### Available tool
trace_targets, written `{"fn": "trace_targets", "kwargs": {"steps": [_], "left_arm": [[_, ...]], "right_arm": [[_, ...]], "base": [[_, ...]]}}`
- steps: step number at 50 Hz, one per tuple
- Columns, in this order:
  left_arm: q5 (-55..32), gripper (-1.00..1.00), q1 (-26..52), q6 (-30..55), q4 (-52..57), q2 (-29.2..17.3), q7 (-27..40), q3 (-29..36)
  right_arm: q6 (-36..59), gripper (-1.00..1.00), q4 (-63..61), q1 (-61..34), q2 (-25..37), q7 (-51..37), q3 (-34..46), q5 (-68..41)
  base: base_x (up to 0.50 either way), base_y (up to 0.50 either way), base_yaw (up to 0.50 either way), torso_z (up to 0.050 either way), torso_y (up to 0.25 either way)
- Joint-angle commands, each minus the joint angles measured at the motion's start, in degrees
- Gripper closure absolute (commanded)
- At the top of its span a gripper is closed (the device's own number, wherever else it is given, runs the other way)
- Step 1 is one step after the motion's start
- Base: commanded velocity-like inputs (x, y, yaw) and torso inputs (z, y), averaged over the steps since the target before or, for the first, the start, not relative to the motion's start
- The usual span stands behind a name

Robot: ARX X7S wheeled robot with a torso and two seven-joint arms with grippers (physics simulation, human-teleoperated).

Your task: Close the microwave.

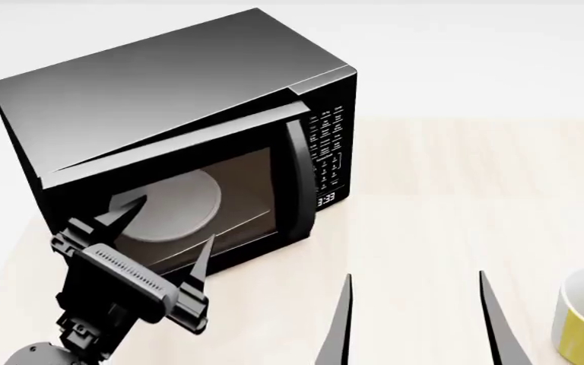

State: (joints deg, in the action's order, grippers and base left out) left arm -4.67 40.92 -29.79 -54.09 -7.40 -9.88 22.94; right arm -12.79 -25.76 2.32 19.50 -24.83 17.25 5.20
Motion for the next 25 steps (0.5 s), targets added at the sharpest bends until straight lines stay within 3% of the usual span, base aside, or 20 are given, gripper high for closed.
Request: {"fn": "trace_targets", "kwargs": {"steps": [1,25], "left_arm": [[-1.58,-1.0,1.62,-1.25,-2.59,-0.26,3.03,-3.62],[-1.41,-1.0,3.67,-6.08,-9.82,0.47,6.61,-4.31]], "right_arm": [[-0.01,-1.0,0.15,-0.11,0.17,-0.12,0.25,-0.08],[-0.25,-1.0,0.43,0.07,0.5,-0.37,0.98,-0.08]], "base": [[0.0,0.0,0.0,0.0,0.0],[0.0,0.0,0.0,0.0,0.0]]}}
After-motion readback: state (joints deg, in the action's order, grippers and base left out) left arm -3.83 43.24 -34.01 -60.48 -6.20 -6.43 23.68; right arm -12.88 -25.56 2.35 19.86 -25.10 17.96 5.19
